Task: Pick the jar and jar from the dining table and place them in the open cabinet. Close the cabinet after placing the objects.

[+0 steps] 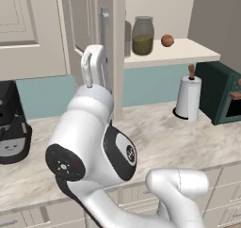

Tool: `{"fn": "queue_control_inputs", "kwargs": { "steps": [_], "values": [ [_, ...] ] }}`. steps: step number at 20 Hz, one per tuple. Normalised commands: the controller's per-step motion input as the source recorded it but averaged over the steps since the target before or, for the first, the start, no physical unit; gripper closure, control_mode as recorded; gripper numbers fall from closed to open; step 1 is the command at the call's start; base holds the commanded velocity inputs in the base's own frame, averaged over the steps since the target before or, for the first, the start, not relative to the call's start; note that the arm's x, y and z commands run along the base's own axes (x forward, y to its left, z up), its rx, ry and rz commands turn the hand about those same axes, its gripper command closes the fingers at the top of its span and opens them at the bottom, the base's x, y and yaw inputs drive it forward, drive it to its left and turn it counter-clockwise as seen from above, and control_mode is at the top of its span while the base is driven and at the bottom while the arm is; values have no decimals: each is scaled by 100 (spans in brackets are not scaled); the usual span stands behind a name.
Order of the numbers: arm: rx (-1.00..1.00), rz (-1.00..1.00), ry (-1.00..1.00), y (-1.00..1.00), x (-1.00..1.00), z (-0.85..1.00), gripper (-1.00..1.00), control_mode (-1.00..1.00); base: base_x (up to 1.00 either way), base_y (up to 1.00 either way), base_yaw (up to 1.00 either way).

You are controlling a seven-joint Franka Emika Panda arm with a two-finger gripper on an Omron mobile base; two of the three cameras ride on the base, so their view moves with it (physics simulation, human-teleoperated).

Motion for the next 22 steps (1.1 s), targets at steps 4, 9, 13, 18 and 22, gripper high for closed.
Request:
{"fn": "queue_control_inputs", "kwargs": {
  "steps": [4, 9, 13, 18, 22],
  "values": [
    [3, -1, -3, -31, 19, -6, -100, -100, 0, 0, 0],
    [4, -3, -4, -38, 13, -6, -100, -100, 0, 0, 0],
    [4, -5, -4, -35, 14, -6, -100, -100, 0, 0, 0],
    [3, -6, -4, -31, 16, -6, -100, -100, 0, 0, 0],
    [2, -6, -5, -28, 17, -8, -100, -100, 0, 0, 0]
  ]
}}
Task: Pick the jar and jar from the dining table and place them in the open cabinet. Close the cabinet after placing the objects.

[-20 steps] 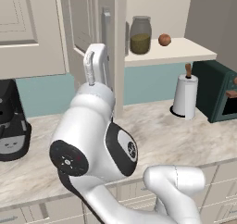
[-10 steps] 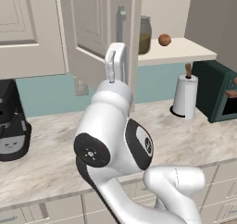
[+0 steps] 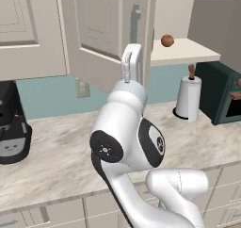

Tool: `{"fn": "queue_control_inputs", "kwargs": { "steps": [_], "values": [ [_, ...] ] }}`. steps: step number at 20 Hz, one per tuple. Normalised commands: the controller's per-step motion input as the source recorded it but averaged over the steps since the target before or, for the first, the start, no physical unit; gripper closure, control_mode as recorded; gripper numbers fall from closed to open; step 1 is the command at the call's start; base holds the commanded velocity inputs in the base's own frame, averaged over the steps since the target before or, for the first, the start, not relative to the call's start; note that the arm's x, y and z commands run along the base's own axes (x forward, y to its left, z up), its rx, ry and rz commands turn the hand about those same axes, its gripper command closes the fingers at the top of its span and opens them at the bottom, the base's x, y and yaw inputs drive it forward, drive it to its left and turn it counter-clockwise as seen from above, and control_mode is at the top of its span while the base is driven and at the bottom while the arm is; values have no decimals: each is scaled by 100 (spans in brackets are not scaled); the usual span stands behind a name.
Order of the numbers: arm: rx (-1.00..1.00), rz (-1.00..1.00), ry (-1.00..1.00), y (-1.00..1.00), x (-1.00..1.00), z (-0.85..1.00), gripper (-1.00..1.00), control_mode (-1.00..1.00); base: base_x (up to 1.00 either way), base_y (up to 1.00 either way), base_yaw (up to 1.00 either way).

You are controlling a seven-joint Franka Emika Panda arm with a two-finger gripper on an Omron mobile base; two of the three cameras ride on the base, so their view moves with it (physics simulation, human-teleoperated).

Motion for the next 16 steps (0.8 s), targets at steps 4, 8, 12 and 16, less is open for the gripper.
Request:
{"fn": "queue_control_inputs", "kwargs": {
  "steps": [4, 8, 12, 16],
  "values": [
    [0, -6, -4, -21, 21, -10, -100, -100, 0, 0, 0],
    [0, -6, -4, -16, 31, -9, -100, -100, 0, 0, 0],
    [1, -4, -5, -12, 34, -9, -100, -100, 0, 0, 0],
    [0, -1, -4, -1, 42, -9, -100, -100, 0, 0, 0]
  ]
}}
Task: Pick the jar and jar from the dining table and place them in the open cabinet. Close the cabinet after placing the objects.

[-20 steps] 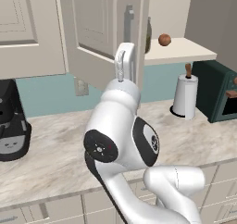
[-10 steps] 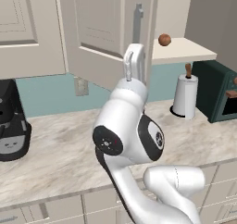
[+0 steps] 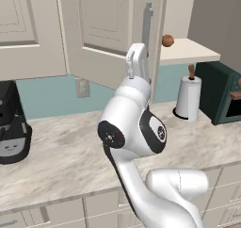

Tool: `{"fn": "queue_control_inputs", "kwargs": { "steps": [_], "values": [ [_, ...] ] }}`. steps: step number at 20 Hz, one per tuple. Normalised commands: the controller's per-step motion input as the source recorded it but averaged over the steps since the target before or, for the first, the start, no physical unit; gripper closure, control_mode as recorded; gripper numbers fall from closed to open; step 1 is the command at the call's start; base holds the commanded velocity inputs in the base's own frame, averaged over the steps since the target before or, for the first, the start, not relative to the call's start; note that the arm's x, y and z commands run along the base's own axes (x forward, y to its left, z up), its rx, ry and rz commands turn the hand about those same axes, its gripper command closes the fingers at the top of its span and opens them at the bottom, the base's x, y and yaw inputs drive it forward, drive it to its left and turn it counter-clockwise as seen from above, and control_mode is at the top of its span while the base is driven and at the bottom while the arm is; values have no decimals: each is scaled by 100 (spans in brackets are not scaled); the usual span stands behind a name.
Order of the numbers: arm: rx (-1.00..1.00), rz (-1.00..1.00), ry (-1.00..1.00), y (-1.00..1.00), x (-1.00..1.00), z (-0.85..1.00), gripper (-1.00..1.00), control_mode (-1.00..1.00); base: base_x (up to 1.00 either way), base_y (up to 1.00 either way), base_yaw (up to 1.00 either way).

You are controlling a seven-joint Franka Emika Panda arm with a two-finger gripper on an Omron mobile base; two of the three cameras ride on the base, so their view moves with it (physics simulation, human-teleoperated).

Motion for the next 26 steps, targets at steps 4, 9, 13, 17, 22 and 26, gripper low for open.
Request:
{"fn": "queue_control_inputs", "kwargs": {
  "steps": [4, 9, 13, 17, 22, 26],
  "values": [
    [4, 0, -3, 0, 51, -8, -100, -100, 0, 0, 0],
    [5, 0, -3, 0, 50, -7, -100, -100, 0, 0, 0],
    [5, 0, -2, 0, 44, -9, -100, -100, 0, 0, 0],
    [4, 0, -2, 0, 42, -14, -100, -100, 0, 0, 0],
    [2, 0, -3, 0, 46, -16, -100, -100, 0, 0, 0],
    [4, 0, -3, 0, 52, -13, -100, -100, 0, 0, 0]
  ]
}}
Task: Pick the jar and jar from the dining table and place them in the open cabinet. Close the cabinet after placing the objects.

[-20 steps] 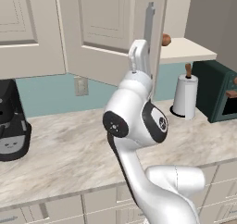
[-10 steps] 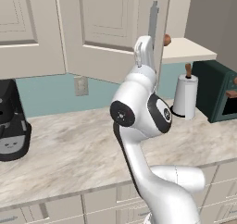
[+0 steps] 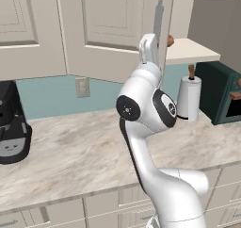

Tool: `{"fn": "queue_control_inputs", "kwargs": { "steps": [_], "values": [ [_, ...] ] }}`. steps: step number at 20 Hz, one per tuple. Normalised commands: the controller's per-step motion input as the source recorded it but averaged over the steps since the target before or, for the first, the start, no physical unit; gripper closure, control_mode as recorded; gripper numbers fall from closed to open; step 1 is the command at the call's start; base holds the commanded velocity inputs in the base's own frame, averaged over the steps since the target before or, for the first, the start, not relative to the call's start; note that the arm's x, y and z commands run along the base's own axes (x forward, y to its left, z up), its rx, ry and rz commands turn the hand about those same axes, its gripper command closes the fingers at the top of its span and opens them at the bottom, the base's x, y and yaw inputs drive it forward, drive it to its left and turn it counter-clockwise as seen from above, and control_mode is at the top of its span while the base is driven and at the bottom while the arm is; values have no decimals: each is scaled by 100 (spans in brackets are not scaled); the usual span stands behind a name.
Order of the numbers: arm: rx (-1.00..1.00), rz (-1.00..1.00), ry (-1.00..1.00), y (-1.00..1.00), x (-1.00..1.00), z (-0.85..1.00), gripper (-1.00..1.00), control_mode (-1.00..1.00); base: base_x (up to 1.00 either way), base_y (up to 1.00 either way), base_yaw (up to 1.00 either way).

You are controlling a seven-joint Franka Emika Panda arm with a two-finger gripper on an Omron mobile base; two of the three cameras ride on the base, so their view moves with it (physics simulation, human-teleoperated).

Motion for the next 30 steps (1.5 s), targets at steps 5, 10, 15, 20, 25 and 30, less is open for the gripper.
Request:
{"fn": "queue_control_inputs", "kwargs": {
  "steps": [5, 10, 15, 20, 25, 30],
  "values": [
    [6, 0, -3, -1, 58, -12, -100, -100, 0, 0, 0],
    [6, 4, -4, 0, 61, -20, -100, -100, 0, 0, 0],
    [8, 8, -4, -2, 52, -22, -100, -100, 0, 0, 0],
    [11, 8, -4, -10, 48, -21, -100, -100, 0, 0, 0],
    [11, 5, -5, -2, 54, -19, -100, -100, 0, 0, 0],
    [12, 5, -3, -2, 43, -10, -100, -100, 0, 0, 0]
  ]
}}
